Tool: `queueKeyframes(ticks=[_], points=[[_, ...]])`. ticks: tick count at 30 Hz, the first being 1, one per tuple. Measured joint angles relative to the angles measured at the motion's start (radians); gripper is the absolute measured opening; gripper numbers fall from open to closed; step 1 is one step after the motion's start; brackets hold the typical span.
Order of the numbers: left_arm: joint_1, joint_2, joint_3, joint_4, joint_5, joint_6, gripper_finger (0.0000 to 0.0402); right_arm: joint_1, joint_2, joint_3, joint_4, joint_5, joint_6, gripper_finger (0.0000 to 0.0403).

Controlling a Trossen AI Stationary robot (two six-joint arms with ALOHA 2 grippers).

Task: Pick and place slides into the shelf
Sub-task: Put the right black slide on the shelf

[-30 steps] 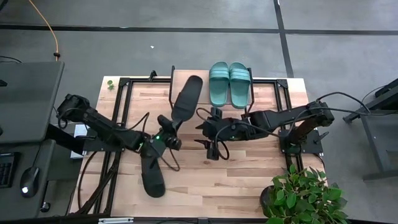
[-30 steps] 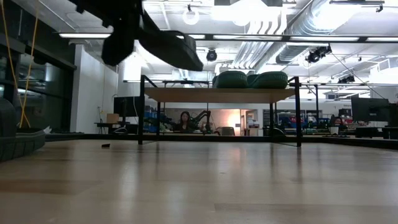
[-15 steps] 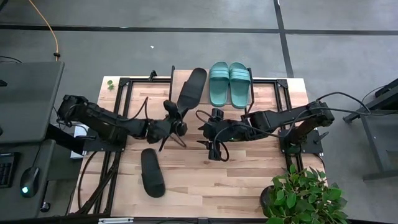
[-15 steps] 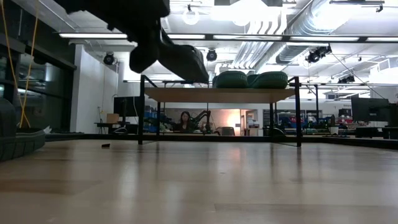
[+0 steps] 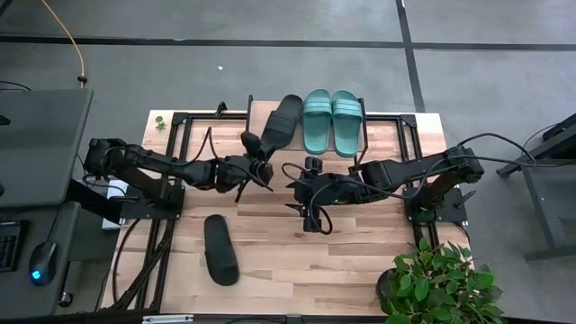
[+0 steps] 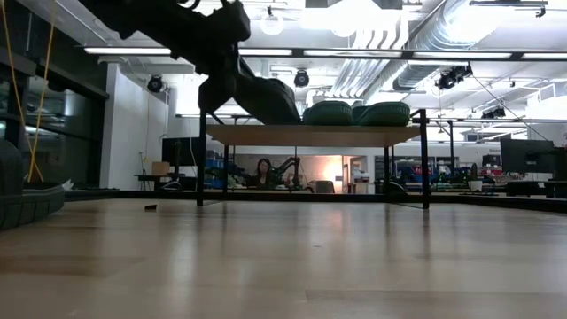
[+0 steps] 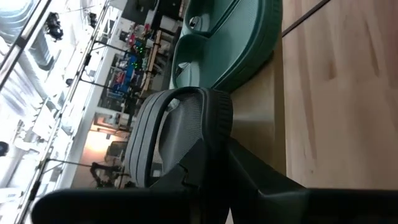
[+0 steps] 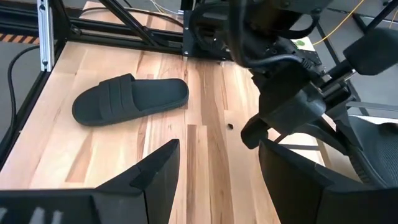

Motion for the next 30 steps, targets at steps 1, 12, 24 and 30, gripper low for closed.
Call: queueKeyframes(ticks=[1,12,24,30], points=[[0.007,0.0,0.0,0.0,0.01,0.0,0.0026,0.0,0.0,0.0,0.0,0.0,-0.001,0.021],[0.027,0.105,0.0,0.118,0.044,0.042,0.0026,0.0,0.0,0.0,0.0,0.0,-0.001,0.021],[-0.017,0.158,0.052,0.181,0.028,0.053,0.0026,-0.001,0.0,0.0,0.0,0.0,-0.001,0.021],[-0.047,0.19,0.149,0.105,0.025,0.043,0.0026,-0.002,0.0,0.0,0.001,0.0,-0.001,0.021]])
